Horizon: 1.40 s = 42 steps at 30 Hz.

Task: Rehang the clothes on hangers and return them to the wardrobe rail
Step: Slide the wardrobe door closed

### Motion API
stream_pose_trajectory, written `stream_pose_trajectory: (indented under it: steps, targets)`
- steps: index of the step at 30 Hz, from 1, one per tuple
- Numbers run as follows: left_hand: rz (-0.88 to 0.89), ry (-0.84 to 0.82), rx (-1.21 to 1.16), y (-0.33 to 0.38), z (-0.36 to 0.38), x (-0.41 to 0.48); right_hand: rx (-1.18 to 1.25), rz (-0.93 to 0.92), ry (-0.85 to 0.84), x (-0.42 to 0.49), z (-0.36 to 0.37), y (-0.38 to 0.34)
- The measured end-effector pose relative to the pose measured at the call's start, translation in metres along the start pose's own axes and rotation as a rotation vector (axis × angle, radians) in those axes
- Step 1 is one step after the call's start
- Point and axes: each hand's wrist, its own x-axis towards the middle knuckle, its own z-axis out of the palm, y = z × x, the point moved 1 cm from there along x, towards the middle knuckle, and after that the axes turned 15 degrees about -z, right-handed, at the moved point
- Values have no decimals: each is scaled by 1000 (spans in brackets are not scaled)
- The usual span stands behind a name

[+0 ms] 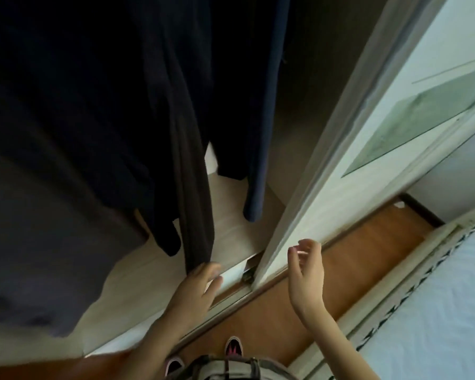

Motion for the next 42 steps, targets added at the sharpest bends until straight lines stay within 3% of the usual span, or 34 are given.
stream_pose_trajectory:
  steps: [4,12,22,33,36,42]
  targets:
    - [91,-109,-146,85,12,35,99,12,135,43,-20,6]
    - [119,-267,-563,197,32,83,228,-43,153,97,-19,12]
    - [121,-200,-586,195,37,74,148,-67,131,91,-17,5]
    - [93,-82,-571,108,-8,8,151,-150,-53,11,30,-40]
    - [117,91,-427,67,-32,-26,126,-192,-131,-17,47,-58]
    - [145,755,-145,-14,-101,-128,-8,-315,-263,-60,73,-92]
